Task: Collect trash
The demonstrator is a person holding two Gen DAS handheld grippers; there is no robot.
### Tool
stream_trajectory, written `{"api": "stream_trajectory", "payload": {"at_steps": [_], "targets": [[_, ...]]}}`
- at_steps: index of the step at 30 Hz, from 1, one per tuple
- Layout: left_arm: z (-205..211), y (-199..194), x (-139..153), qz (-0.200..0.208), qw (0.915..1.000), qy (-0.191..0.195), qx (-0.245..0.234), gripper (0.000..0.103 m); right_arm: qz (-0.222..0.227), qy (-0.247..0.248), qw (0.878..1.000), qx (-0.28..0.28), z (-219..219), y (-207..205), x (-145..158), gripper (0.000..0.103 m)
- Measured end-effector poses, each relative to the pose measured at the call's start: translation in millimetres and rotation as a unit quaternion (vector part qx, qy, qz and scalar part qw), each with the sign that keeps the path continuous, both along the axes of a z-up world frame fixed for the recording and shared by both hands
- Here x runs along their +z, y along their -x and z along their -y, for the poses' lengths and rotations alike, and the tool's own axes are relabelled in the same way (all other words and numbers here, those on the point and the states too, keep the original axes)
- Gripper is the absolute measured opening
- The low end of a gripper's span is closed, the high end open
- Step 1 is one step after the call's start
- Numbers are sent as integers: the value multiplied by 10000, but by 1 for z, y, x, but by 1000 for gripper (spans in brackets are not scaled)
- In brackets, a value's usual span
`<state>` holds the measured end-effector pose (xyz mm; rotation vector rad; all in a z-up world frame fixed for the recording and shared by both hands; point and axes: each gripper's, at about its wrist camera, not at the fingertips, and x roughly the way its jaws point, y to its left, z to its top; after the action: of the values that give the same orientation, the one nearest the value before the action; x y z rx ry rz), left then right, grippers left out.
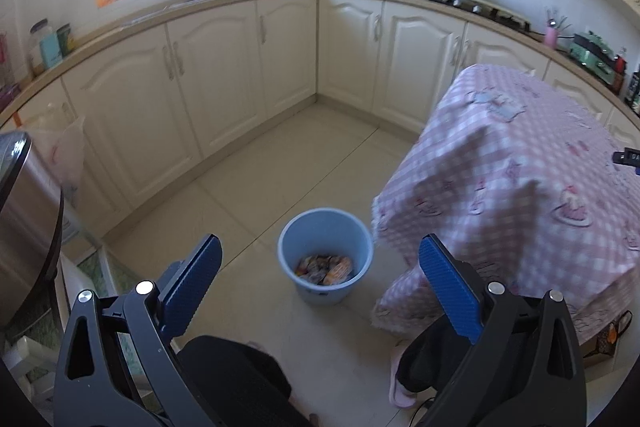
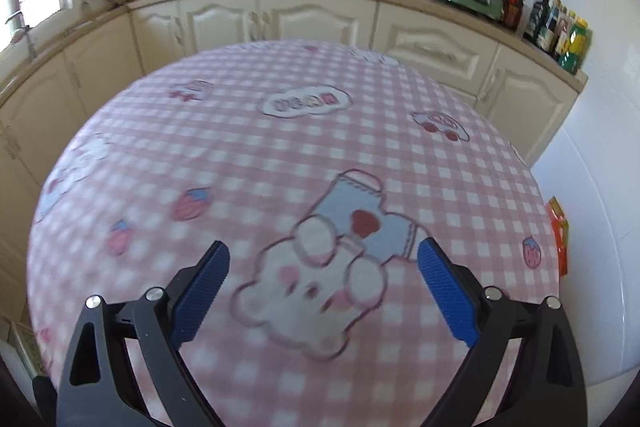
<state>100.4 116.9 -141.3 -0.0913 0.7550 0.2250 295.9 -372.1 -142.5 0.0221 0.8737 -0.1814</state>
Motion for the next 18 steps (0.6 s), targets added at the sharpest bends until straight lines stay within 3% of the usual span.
{"api": "stream_trajectory", "payload": {"at_steps": [4,8,11,18], "targets": [[-25,-3,-17,-216,9992,153,301,95,-308,-23,9994,-126,17,-37,-13,93],[-45,-8,-35,-368,9976,327,477,95,-310,-416,9986,-105,23,-62,-22,96],[-55,-14,-48,-470,9966,397,556,95,-247,-388,9989,-115,21,-77,-25,98],[-73,-28,-84,-640,9943,598,614,95,-249,-431,9987,-101,21,-85,-22,99]]}}
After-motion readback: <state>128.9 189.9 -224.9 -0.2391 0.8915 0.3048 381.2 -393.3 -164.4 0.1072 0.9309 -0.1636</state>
